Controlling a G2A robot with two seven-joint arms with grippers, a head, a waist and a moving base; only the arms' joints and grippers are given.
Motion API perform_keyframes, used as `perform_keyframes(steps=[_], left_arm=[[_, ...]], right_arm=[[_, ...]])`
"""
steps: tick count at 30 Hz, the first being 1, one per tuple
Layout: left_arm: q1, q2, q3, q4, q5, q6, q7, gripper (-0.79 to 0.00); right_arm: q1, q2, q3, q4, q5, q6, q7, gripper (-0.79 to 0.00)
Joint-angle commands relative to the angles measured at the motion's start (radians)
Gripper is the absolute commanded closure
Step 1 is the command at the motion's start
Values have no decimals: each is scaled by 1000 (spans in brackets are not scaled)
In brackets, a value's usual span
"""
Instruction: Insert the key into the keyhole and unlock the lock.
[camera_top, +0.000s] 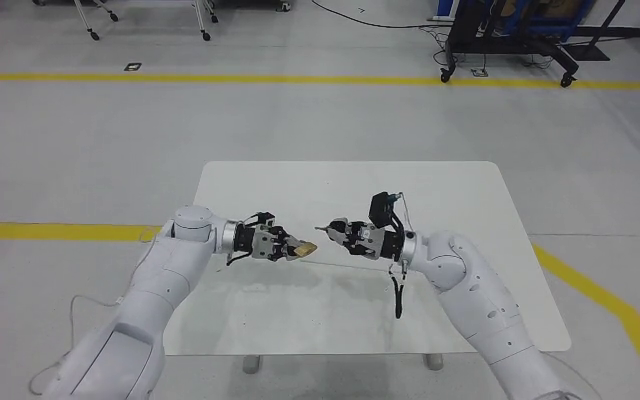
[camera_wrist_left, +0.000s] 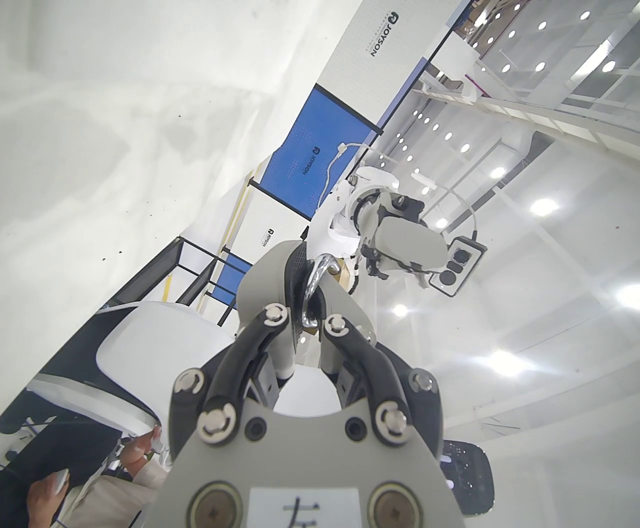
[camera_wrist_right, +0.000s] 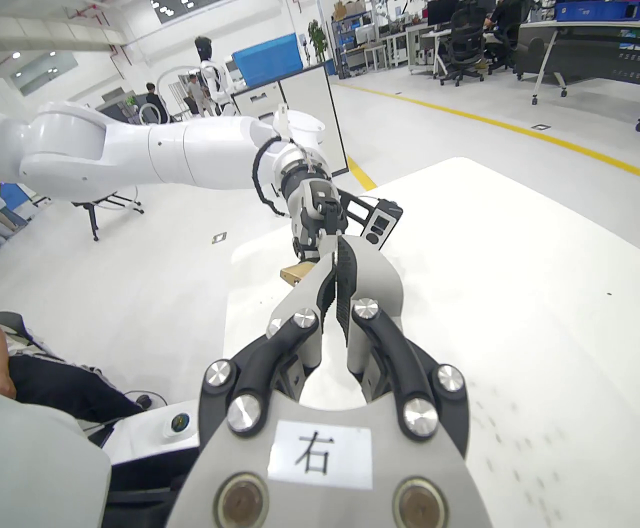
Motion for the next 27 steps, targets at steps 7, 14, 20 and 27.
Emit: perform_keyframes(steps=[7, 14, 20, 27], left_arm=[[21, 2, -7, -27, -7, 4, 42, 0], [48, 16, -27, -81, -4, 43, 90, 0], [62, 22, -34, -107, -2, 97, 125, 0], [68, 27, -28, -127, 16, 119, 125, 0]], right_arm=[[6, 4, -1, -46, -95, -9, -4, 0], [-27, 30, -7, -235, -774, -55, -213, 0], [-77, 61, -39, -281, -1174, 16, -488, 0], [-104, 85, -60, -307, -1372, 106, -591, 0]])
